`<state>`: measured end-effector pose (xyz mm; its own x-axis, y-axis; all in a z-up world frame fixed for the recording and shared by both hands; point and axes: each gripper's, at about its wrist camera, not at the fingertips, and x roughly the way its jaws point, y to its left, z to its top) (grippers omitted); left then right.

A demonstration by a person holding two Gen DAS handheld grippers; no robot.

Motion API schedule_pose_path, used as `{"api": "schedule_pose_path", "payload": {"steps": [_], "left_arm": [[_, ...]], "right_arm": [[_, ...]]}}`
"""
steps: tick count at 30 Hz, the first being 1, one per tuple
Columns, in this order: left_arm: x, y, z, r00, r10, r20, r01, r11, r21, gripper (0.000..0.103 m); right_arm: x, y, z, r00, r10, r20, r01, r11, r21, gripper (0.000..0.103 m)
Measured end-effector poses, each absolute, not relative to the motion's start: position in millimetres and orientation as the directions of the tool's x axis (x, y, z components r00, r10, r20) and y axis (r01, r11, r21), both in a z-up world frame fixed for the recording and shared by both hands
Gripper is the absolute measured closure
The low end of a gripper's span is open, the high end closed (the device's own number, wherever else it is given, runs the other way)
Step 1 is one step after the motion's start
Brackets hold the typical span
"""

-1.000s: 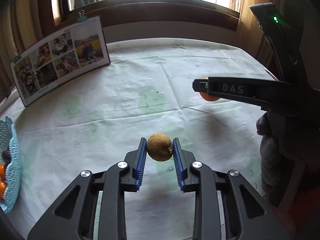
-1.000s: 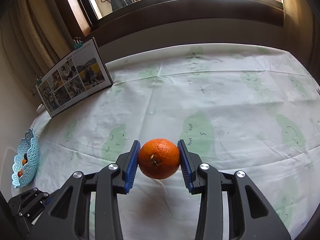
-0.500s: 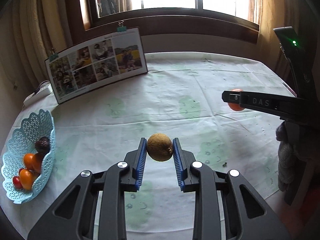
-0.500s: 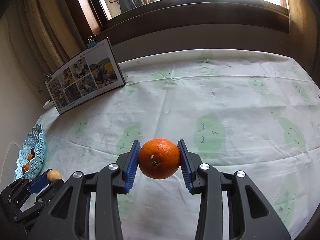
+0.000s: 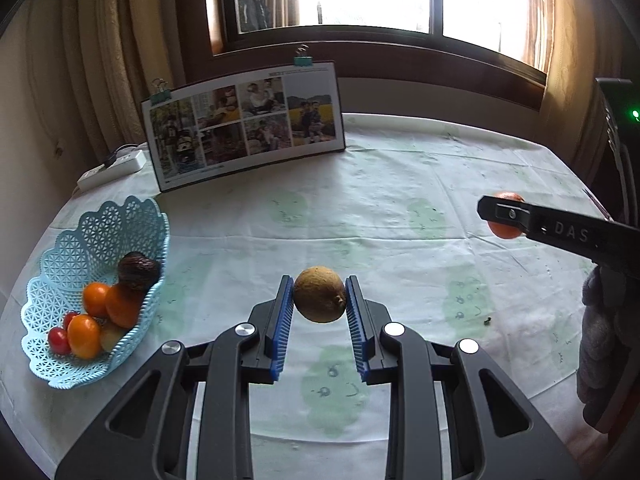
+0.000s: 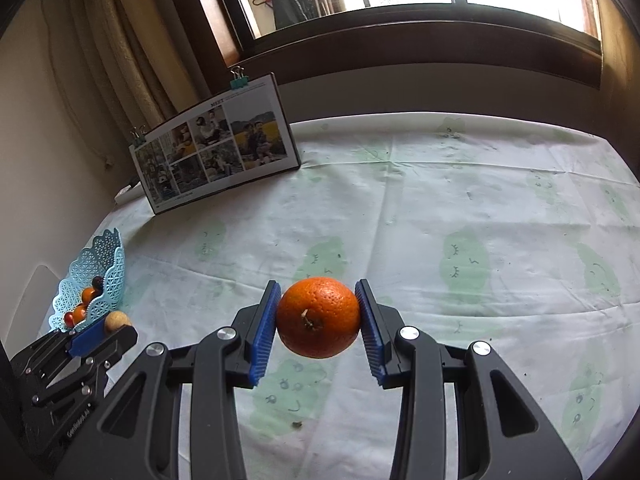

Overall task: Organize fruits
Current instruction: 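Carry the kiwi into the blue basket and open the left tool while the right tool holds the orange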

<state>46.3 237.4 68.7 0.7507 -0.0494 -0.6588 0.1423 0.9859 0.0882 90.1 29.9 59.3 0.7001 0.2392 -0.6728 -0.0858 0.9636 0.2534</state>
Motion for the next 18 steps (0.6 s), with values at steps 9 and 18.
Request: {"api": "schedule_pose_path", "payload": {"steps": [9,18], "left_arm": [[43,275,78,0.772,-0.014,-0.635,0.071,0.995,0.064,0.076],[38,315,88,0.794,0.014,-0.607,0.007,0.999,0.032,0.076]], "right_arm": [[79,47,57,0.687,0.257,-0.68,-0.101,0.96,0.261,0.064],[69,73,53,0.666,0.276,-0.693,-0.131,0.958,0.256,0.064]]}}
